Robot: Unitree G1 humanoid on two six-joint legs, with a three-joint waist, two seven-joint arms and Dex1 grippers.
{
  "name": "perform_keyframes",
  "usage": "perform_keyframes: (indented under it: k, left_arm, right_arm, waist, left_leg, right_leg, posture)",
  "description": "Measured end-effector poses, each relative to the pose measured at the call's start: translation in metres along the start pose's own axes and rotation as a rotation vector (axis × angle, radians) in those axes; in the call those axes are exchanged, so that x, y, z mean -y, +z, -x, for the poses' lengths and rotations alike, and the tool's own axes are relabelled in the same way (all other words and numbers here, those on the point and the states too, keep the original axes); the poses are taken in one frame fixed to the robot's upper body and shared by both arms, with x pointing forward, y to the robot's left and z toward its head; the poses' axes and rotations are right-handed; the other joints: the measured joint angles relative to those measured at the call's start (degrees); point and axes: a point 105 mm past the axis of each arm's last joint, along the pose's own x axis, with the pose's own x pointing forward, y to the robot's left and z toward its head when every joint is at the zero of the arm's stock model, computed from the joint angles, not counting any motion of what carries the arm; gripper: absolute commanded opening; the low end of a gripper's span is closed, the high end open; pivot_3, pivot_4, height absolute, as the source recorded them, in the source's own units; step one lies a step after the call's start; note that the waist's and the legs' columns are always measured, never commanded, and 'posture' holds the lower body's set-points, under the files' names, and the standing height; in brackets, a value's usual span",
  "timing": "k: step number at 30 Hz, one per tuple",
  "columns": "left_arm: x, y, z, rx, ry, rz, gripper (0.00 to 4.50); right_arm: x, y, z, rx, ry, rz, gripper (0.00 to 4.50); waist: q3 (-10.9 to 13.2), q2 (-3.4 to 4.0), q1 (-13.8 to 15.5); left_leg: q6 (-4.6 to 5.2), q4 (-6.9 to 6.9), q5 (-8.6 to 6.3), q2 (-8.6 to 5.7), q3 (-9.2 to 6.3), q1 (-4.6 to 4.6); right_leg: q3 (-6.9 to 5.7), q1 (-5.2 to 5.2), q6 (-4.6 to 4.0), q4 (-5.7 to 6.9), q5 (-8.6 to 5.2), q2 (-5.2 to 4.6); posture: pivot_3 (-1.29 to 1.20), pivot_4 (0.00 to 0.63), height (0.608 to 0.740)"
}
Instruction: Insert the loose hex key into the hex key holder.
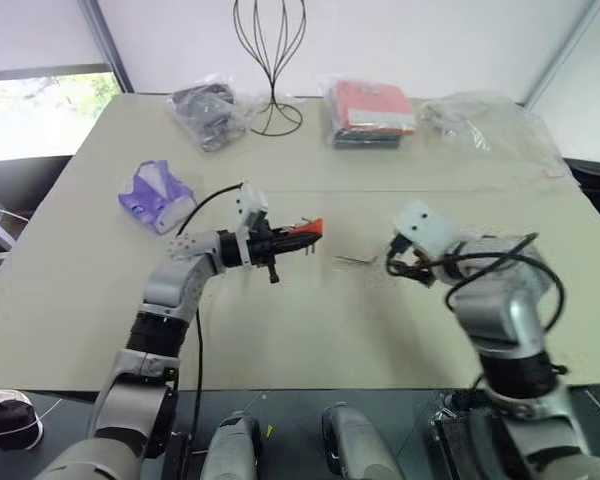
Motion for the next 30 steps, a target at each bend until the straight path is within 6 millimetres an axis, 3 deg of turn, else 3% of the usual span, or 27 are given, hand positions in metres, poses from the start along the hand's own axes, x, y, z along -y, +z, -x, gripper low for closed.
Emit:
perform_keyframes:
  k: [2, 4, 7, 13, 20, 26, 30]
  left_arm:
    - [-0.003, -0.001, 0.003, -0.005, 0.011, 0.001, 0.0]
    - [0.0, 0.0, -0.002, 0.003, -0.003, -0.001, 0.0]
    - [0.001, 0.0, -0.006, -0.002, -0.018, -0.006, 0.0]
    - [-0.002, -0.003, -0.004, -0.012, -0.006, 0.005, 0.0]
    - [-0.004, -0.001, -0.002, -0.019, -0.001, -0.007, 0.0]
    - [-0.004, 0.001, -0.001, -0.02, 0.003, -0.015, 0.0]
    - [-0.003, 0.002, -0.001, -0.018, 0.013, -0.024, 0.0]
  right_arm:
    - [0.01, 0.001, 0.001, 0.049, 0.0, -0.092, 3.0]
    - [0.012, 0.021, -0.003, 0.16, 0.026, -0.218, 3.0]
    - [0.006, 0.047, -0.001, 0.301, 0.096, -0.141, 3.0]
    - [-0.015, 0.066, -0.007, 0.402, 0.22, -0.06, 3.0]
    - [-0.042, 0.069, -0.025, 0.367, 0.391, 0.022, 3.0]
    - [-0.022, 0.073, -0.044, 0.301, 0.406, 0.024, 3.0]
    - [-0.018, 0.059, -0.057, 0.223, 0.455, 0.003, 3.0]
  waist:
    - [0.0, -0.04, -0.4]
    - [0.0, -0.03, -1.0]
    - [0.0, -0.02, -0.9]
    - [0.0, -0.02, -0.1]
    - [0.0, -0.02, 0.1]
    - [0.0, -0.02, 0.0]
    - [0.0, -0.02, 0.1]
  left_leg:
    - [0.01, 0.0, 0.0, 0.03, 0.02, 0.1]
    - [0.01, 0.0, 0.0, 0.03, -0.03, 0.13]
    - [0.01, -0.05, 0.0, 0.06, -0.13, 0.14]
    - [0.01, -0.04, 0.0, 0.04, -0.02, 0.07]
    - [0.01, 0.01, 0.0, 0.04, -0.01, 0.07]
    - [0.02, 0.0, 0.0, 0.05, -0.02, 0.08]
    - [0.02, 0.01, 0.0, 0.04, 0.02, 0.04]
  right_leg:
    - [0.06, 0.02, -0.01, 0.02, 0.01, 0.05]
    - [0.07, 0.01, 0.0, 0.15, 0.02, 0.1]
    - [0.0, 0.03, 0.02, 0.16, 0.01, 0.14]
    - [0.03, 0.02, 0.03, 0.04, 0.0, 0.06]
    - [0.03, 0.03, 0.0, 0.05, 0.0, 0.06]
    - [0.03, 0.02, 0.01, 0.07, 0.0, 0.08]
    - [0.03, 0.02, 0.02, 0.03, 0.01, 0.04]
  posture:
    - [0.0, 0.15, 0.739]
    - [0.0, 0.15, 0.739]
    - [0.0, 0.15, 0.739]
    - [0.0, 0.15, 0.739]
    - [0.0, 0.15, 0.739]
    - [0.0, 0.15, 0.739]
    - [0.0, 0.15, 0.739]
